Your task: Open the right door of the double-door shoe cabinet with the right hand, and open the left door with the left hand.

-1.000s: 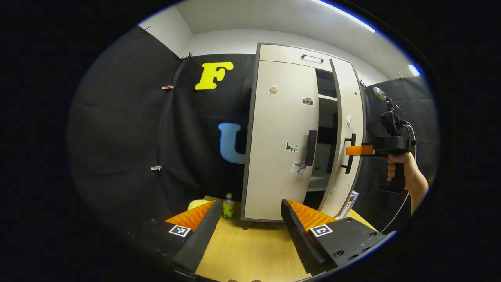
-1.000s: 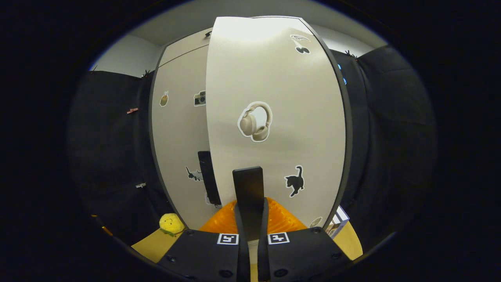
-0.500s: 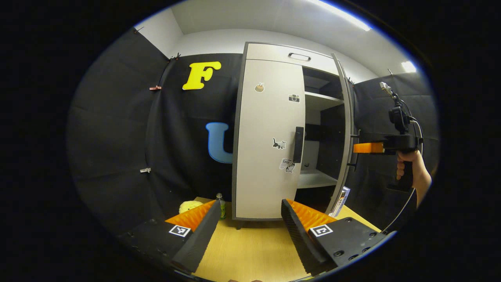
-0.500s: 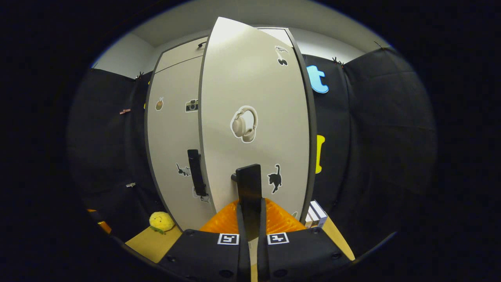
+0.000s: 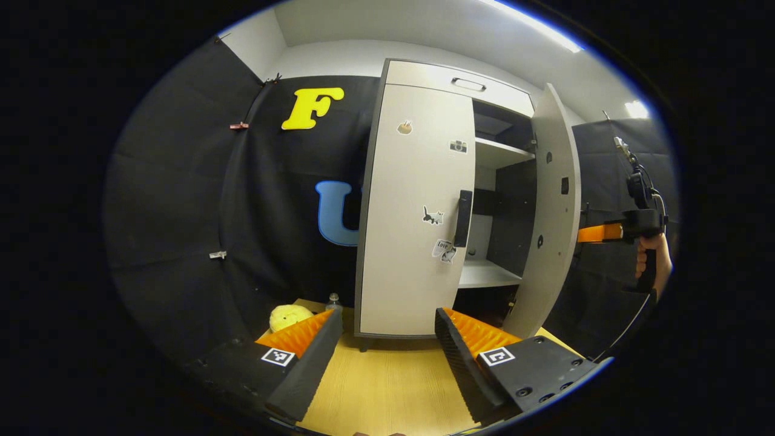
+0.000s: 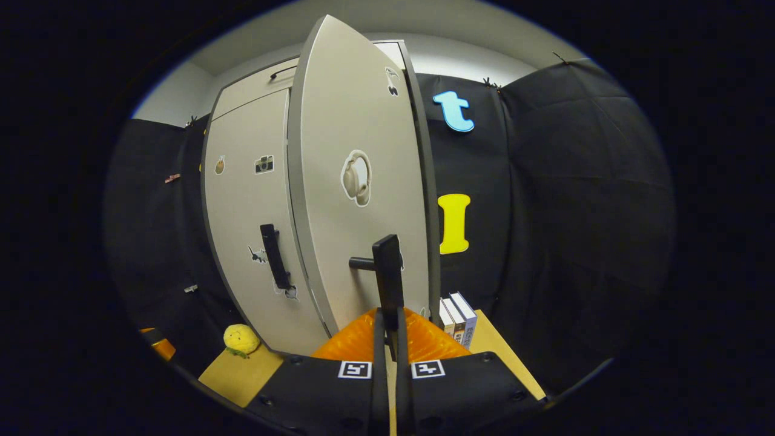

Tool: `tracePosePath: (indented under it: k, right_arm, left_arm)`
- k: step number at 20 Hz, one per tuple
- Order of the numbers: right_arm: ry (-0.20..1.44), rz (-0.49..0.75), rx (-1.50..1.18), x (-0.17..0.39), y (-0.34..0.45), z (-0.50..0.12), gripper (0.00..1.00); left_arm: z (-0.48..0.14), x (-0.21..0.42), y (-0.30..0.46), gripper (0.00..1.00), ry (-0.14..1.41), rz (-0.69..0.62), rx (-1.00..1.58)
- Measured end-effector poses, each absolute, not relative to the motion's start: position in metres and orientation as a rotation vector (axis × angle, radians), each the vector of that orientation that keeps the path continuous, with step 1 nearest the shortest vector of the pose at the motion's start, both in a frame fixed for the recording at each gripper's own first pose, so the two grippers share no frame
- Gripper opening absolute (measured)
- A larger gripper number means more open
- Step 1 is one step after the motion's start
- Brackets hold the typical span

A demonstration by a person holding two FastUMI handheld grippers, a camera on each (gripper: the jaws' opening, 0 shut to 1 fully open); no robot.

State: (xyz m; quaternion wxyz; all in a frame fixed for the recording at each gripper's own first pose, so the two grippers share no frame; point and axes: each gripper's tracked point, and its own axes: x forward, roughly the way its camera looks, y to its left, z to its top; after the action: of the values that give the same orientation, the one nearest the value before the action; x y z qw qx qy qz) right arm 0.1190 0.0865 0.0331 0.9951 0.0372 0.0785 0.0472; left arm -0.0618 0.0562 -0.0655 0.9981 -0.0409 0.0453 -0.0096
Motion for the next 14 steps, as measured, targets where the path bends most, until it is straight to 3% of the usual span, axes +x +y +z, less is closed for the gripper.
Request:
tracePosePath:
  k: [14]
  right_arm:
    - [0.107, -0.039, 0.016, 0.130, 0.042, 0.038, 0.08]
  left_arm:
    - [-0.064, -0.061, 0.055, 0.95, 0.086, -0.013, -0.079]
